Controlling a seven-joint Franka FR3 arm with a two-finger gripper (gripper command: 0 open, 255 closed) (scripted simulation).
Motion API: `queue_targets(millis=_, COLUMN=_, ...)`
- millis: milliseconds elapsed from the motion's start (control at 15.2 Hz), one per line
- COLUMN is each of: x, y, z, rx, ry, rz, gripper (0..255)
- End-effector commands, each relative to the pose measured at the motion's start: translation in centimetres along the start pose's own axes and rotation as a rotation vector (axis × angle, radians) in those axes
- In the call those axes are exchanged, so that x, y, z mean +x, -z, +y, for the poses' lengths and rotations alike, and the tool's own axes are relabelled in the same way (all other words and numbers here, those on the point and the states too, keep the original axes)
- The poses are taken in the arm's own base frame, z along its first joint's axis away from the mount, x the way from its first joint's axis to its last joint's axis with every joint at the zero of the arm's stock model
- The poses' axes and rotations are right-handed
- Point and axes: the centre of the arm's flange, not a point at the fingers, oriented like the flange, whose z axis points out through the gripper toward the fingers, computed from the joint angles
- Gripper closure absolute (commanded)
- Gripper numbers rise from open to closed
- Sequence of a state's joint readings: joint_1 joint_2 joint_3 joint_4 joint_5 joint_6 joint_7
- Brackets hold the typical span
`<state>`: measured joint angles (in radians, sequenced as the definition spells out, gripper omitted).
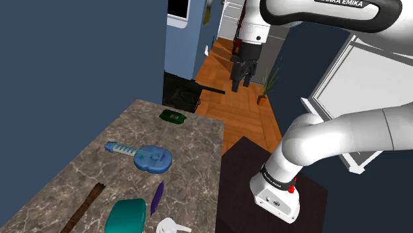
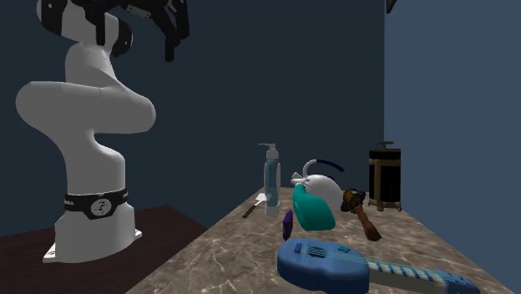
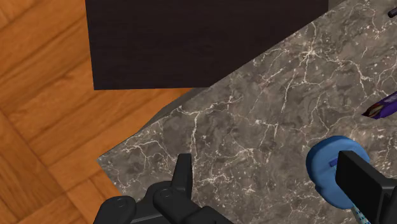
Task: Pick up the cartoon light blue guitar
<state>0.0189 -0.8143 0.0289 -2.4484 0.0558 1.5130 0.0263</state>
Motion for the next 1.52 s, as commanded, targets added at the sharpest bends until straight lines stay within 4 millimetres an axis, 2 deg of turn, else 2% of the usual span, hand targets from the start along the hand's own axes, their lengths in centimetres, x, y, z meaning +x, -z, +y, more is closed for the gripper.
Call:
queue_targets(millis=0, x=0.0, y=0.0, z=0.0, rx=0.000, ry=0.000, rz=0.000, gripper=0)
queue_targets(millis=726, x=9.3, y=-8.5, z=-6.9, rx=-0.009, ry=0.138, rz=0.016, gripper=0)
queue_targets(millis=1452, x=17.8, y=-16.9, z=-15.0, rx=-0.018, ry=0.275, rz=0.032, gripper=0)
